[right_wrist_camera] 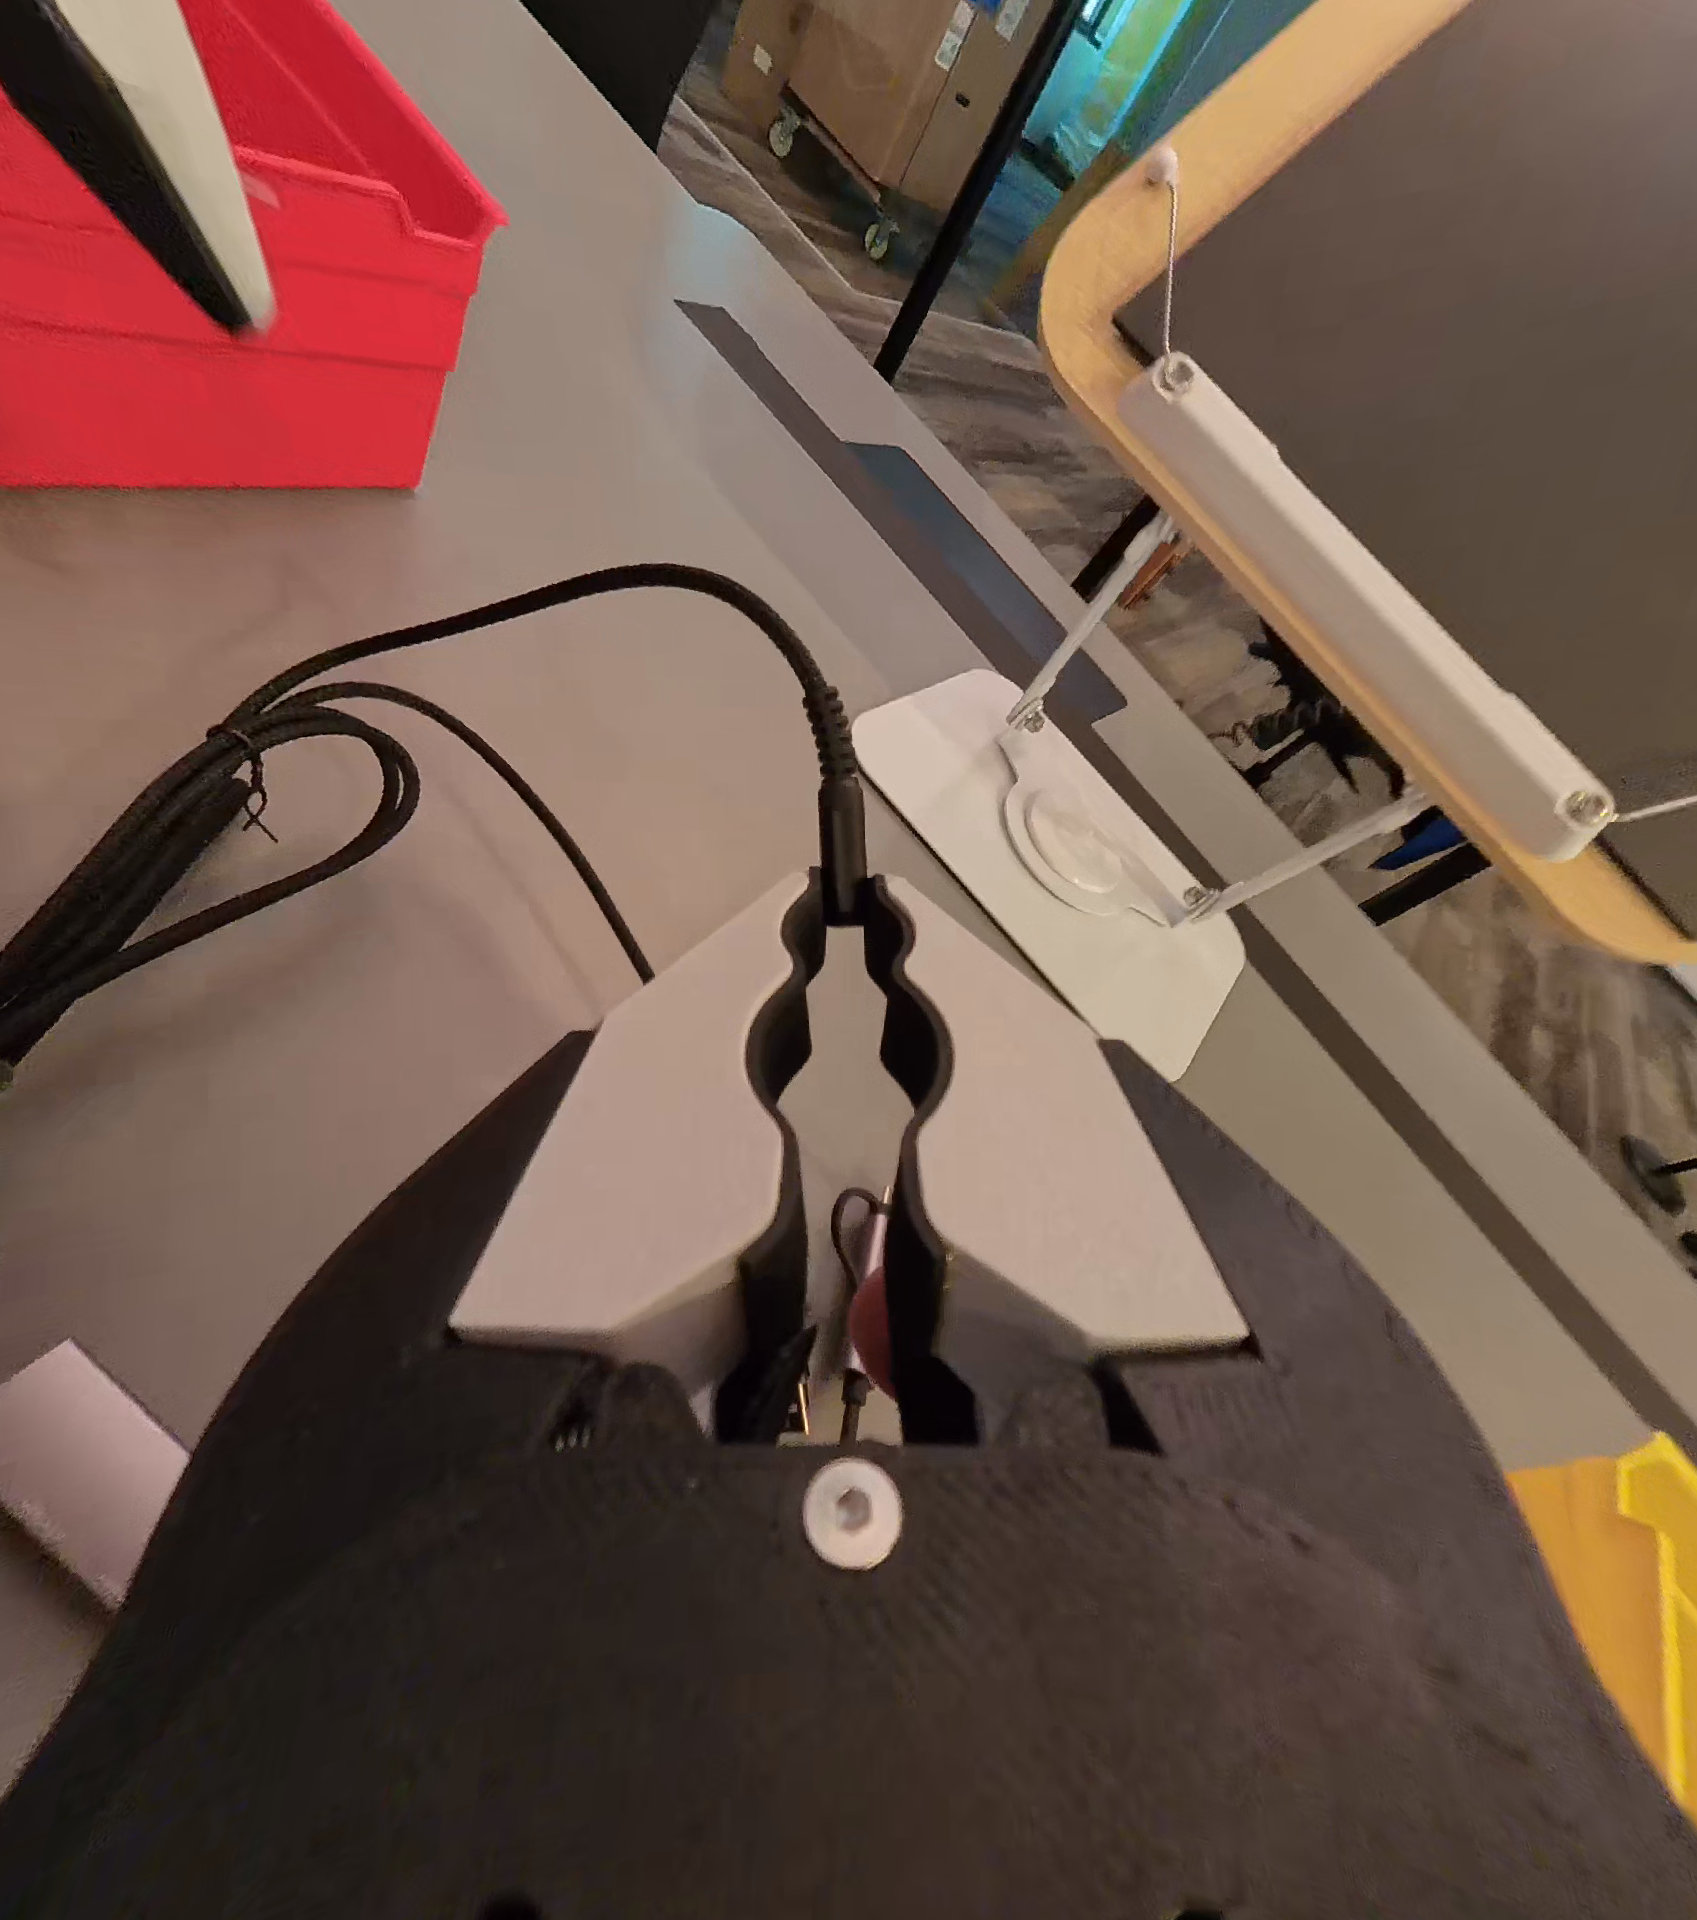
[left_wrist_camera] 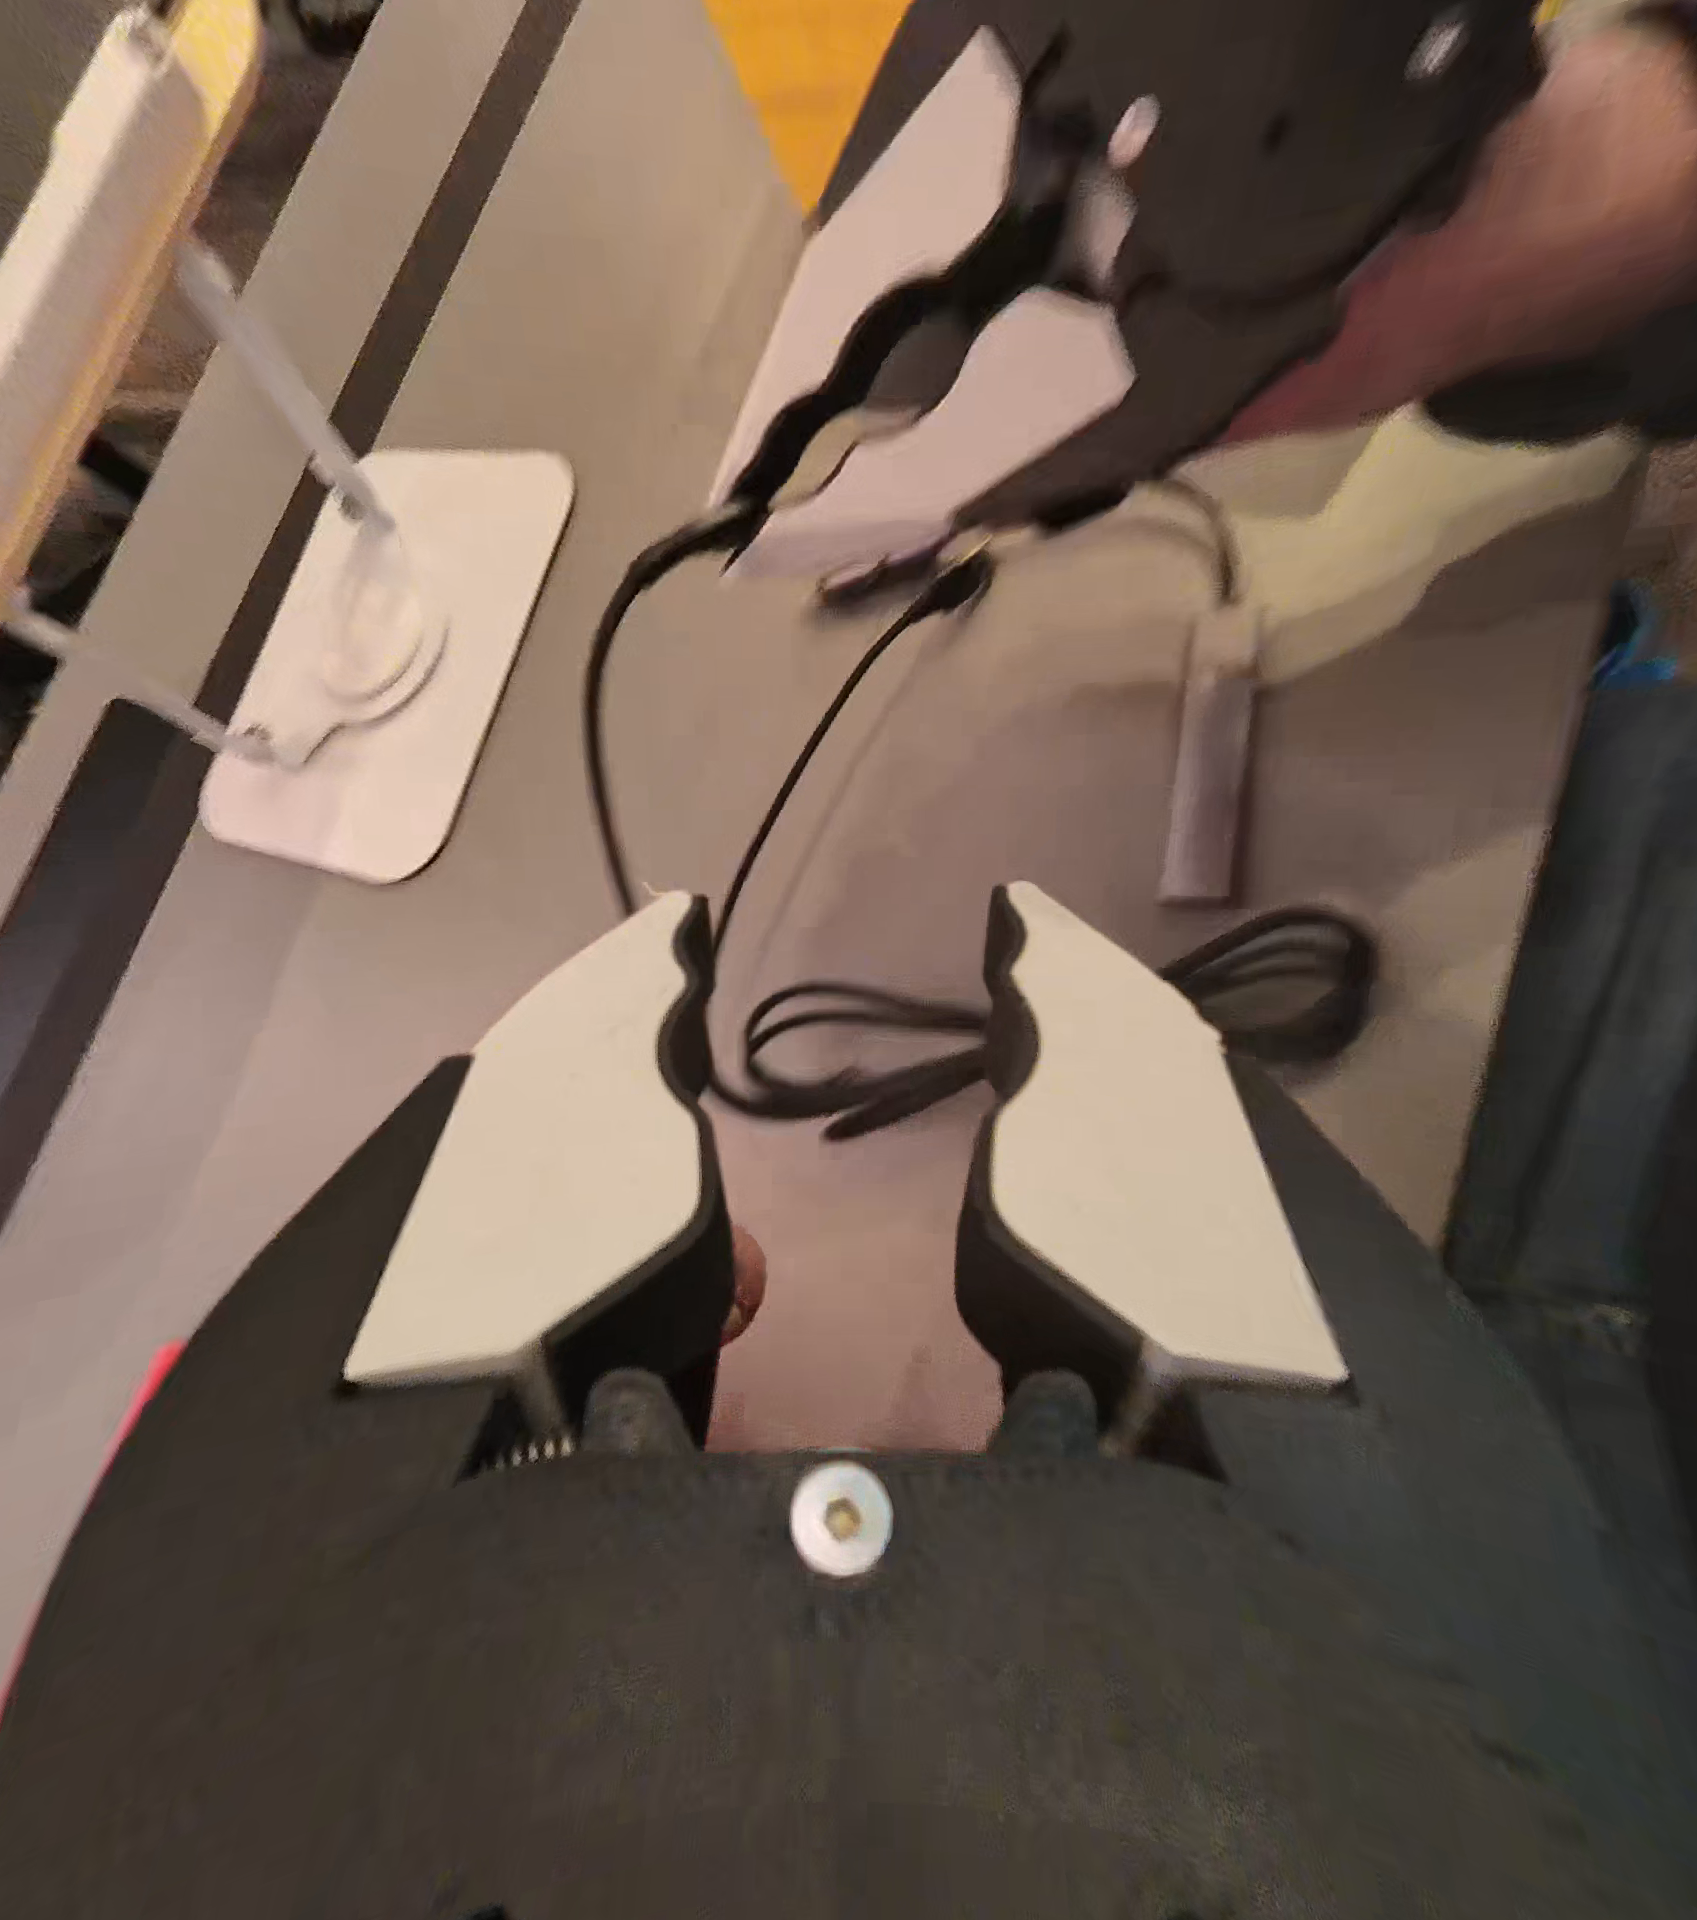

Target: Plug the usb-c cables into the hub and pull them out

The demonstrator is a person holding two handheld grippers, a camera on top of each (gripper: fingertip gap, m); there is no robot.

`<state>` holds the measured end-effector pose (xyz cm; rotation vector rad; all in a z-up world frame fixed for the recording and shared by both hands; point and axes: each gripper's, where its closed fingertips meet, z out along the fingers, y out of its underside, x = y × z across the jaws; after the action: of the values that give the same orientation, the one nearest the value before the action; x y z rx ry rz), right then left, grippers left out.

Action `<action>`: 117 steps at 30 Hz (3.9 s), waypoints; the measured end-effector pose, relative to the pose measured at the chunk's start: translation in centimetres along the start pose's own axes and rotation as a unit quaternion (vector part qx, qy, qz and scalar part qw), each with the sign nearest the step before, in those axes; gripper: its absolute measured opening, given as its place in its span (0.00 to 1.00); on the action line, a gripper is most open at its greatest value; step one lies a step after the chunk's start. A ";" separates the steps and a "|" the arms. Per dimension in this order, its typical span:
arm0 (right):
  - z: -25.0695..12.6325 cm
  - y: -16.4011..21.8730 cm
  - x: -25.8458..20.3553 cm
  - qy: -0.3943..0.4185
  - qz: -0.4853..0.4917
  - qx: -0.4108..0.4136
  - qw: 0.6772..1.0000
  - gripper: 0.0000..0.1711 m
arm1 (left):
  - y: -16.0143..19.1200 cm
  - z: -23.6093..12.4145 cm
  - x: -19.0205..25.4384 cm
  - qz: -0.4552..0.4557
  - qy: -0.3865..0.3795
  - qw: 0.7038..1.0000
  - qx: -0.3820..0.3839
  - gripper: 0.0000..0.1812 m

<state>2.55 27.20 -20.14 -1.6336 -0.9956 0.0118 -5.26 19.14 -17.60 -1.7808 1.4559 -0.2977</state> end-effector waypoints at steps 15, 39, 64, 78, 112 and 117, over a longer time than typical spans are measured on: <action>-3.3 -5.2 -3.7 0.102 -0.209 0.087 0.969 0.02 | -3.8 2.4 0.0 -0.352 0.034 0.908 0.226 0.18; -5.4 -7.5 -5.0 0.126 -0.281 0.174 0.935 0.04 | -5.4 0.0 -0.4 -0.408 0.108 0.849 0.317 0.04; -6.6 -6.4 -7.0 -0.101 -0.338 0.166 0.921 0.03 | -4.9 -0.6 2.6 -0.323 0.221 0.889 0.238 0.05; -6.7 -5.8 -7.4 -0.161 -0.291 0.141 0.932 0.03 | -4.2 -0.1 2.5 -0.036 0.005 0.978 0.204 0.19; -7.4 -5.3 -7.5 -0.205 -0.291 0.130 0.926 0.00 | -4.0 0.4 2.8 0.312 -0.200 0.923 0.108 0.09; -7.3 -5.2 -7.5 -0.208 -0.290 0.111 0.928 0.00 | -3.8 0.5 2.9 0.348 -0.215 0.908 0.088 0.07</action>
<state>-1.66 16.71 -17.16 -1.0973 -1.7129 0.0715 -1.30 16.80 -16.15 -0.9980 1.5633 0.3086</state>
